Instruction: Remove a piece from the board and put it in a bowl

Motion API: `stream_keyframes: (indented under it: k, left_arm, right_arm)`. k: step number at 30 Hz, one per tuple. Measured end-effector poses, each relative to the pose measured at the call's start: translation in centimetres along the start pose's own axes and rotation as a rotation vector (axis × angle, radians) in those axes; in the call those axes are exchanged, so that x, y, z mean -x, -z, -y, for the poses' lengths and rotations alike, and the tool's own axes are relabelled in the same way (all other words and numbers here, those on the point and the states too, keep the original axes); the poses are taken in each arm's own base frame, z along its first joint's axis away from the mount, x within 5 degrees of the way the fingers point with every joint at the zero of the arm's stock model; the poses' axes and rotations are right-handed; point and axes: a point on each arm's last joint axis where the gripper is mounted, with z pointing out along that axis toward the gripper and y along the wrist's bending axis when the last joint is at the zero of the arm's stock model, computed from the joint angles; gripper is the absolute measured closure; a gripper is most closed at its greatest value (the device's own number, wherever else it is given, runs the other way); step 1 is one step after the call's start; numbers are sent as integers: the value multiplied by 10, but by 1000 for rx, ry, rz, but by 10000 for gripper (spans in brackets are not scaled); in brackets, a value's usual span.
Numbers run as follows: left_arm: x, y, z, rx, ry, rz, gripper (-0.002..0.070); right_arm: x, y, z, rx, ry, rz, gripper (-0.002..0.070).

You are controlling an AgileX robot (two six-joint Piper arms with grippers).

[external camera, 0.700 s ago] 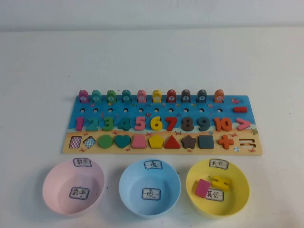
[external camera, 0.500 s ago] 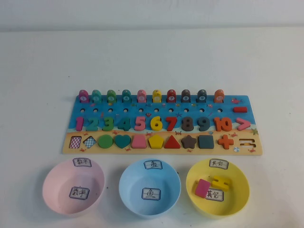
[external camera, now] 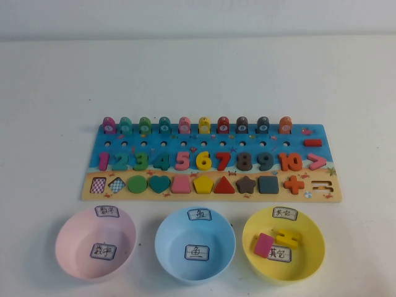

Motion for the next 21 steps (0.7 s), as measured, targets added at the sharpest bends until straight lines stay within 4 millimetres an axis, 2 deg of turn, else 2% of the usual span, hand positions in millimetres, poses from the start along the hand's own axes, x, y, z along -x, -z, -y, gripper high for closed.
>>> stream_keyframes:
  k: [4,12,21]
  left_arm:
    - [3,0,2,-23,68,30,680]
    - [19,2,5,-98,399,192,680]
    - [22,3,4,-104,464,232,680]
  right_arm:
    - [0,0,0,0,0,0,694]
    - [0,0,0,0,0,0,694]
    - [0,0,0,0,0,0,694]
